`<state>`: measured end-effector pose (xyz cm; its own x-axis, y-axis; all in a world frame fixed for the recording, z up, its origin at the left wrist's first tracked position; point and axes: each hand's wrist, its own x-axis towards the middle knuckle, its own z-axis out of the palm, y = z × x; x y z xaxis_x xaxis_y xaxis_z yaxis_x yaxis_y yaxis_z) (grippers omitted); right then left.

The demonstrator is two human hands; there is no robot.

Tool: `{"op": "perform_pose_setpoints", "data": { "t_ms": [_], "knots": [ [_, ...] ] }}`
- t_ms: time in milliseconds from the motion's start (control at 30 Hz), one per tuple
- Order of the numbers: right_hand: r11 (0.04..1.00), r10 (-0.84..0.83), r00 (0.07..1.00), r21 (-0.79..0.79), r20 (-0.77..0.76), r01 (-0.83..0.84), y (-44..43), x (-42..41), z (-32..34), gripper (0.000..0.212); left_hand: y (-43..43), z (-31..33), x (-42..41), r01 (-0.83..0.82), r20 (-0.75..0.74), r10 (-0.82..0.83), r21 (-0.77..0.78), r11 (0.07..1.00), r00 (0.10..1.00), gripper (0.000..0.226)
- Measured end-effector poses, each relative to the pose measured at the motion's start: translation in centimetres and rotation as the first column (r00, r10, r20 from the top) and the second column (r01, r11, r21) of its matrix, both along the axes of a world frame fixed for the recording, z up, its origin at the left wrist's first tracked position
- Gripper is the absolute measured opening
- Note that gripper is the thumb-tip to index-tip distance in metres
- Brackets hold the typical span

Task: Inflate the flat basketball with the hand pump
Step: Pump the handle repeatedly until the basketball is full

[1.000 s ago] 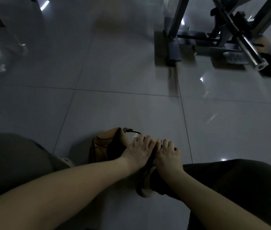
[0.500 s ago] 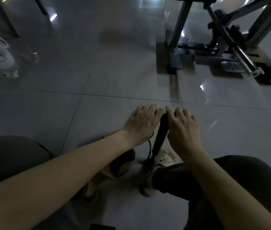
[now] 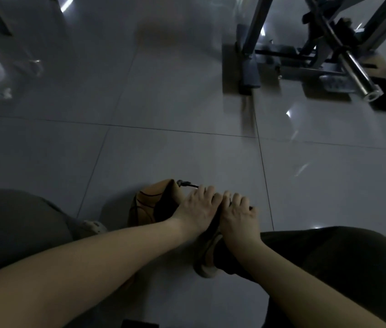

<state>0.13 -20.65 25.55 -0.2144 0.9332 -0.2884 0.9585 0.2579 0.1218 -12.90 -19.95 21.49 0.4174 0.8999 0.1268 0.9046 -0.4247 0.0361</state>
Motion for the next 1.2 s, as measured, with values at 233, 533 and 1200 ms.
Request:
{"op": "perform_pose_setpoints", "data": {
  "t_ms": [233, 533, 1200],
  "knots": [
    [0.998, 0.001, 1.0, -0.064, 0.025, 0.0, 0.9, 0.5, -1.4, 0.062, 0.3, -0.3, 0.0, 0.034, -0.084, -0.038, -0.052, 0.998, 0.996, 0.025],
    [0.944, 0.073, 0.983, 0.33, -0.171, -0.013, 2.3, 1.1, 7.0, 0.053, 3.5, 8.5, -1.2, 0.056, 0.099, -0.071, 0.142, 0.988, 0.993, 0.024],
    [1.0, 0.01, 1.0, -0.013, -0.013, -0.01, 0.3, -0.6, -1.9, 0.056, 0.2, -1.8, -0.7, -0.008, -0.017, 0.006, -0.119, 0.993, 1.0, 0.03]
  ]
}}
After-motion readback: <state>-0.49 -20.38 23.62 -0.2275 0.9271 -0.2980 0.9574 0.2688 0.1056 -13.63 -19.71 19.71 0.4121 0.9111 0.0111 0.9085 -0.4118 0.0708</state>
